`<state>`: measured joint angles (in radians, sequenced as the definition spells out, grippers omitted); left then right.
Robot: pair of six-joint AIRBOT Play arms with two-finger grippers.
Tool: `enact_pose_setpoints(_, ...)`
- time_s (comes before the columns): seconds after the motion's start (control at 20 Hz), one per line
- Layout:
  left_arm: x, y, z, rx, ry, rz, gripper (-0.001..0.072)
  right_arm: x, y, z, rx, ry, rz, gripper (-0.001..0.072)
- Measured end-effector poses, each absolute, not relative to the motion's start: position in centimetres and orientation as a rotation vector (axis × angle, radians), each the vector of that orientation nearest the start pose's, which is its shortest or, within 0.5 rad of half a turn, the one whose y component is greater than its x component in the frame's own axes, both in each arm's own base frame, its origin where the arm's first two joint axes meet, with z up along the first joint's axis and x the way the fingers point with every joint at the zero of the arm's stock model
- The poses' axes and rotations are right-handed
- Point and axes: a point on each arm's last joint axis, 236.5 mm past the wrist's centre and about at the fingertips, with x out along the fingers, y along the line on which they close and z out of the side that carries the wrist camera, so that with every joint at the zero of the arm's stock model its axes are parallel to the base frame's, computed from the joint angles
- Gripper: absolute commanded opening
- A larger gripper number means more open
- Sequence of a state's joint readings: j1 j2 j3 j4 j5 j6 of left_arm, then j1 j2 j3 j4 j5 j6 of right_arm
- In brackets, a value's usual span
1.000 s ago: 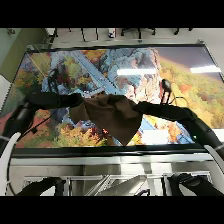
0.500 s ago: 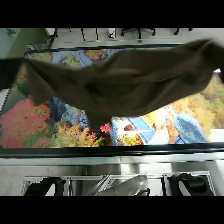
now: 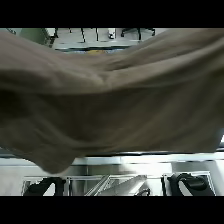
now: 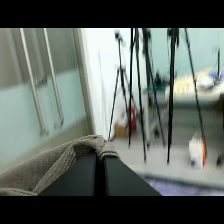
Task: Fold the shirts.
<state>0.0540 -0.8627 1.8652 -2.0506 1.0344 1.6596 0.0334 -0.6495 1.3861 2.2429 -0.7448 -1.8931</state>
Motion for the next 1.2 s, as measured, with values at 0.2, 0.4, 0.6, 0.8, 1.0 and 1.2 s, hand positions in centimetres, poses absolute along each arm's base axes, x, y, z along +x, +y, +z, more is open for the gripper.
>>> enact_pose_setpoints(0.2,43.4,-11.4,36.8,-0.178,0.414,-0.440,0.0016,38.5,12.1,30.0,0.282,0.354,0.469,0.0018)
enact_pose_setpoints(0.4,53.0,-15.8,14.8,-0.210,0.884,-0.486,0.0017,44.0,11.7,10.9,0.404,0.750,0.363,0.0018)
enact_pose_setpoints(0.6,55.3,-17.7,-0.2,-0.256,1.151,-0.493,0.0074,45.7,11.3,-1.1,0.499,0.966,0.269,0.0018)
enact_pose_setpoints(0.8,56.4,-16.7,-1.2,-0.352,1.180,-0.511,0.0692,47.4,10.5,-1.1,0.513,0.959,0.260,0.0493)
enact_pose_setpoints(1.0,56.1,-9.9,2.9,-0.439,1.138,-0.441,0.0692,47.1,5.6,3.4,0.503,0.917,0.236,0.0331)
enact_pose_setpoints(1.2,51.2,-1.6,2.0,-0.547,1.250,-0.349,0.0691,41.5,-0.6,3.8,0.513,1.040,0.177,0.0299)
